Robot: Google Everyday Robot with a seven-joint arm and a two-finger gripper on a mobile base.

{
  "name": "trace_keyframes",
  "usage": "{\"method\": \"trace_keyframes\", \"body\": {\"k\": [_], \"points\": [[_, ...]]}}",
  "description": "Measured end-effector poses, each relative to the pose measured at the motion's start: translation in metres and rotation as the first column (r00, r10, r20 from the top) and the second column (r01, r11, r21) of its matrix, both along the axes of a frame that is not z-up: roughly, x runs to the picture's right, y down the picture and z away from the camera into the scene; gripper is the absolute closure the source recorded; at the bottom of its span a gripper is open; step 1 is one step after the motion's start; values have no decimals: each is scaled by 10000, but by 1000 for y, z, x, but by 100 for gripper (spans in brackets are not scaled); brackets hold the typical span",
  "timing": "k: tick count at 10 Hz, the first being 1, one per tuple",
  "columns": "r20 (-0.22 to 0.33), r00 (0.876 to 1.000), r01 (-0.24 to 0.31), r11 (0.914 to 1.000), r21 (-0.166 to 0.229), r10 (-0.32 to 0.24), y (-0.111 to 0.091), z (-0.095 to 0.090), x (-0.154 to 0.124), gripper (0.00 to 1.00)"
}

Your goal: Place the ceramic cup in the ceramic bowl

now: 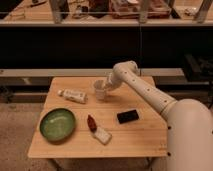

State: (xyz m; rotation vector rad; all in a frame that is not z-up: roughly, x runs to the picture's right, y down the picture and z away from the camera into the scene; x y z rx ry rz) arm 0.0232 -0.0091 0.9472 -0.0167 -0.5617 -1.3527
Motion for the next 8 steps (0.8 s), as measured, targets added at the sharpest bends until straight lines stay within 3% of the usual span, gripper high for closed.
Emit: {"method": "trace_keyframes", "body": {"k": [2,4,6,8], "points": [[77,10000,-54,9996,294,52,0,0,-12,83],[280,9995,-123,9995,308,114,-9,-16,-25,83],[346,9993,-115,9992,378,102,-18,-28,-18,83],[461,9989,69,9985,538,-94,-17,-36,-25,83]]}}
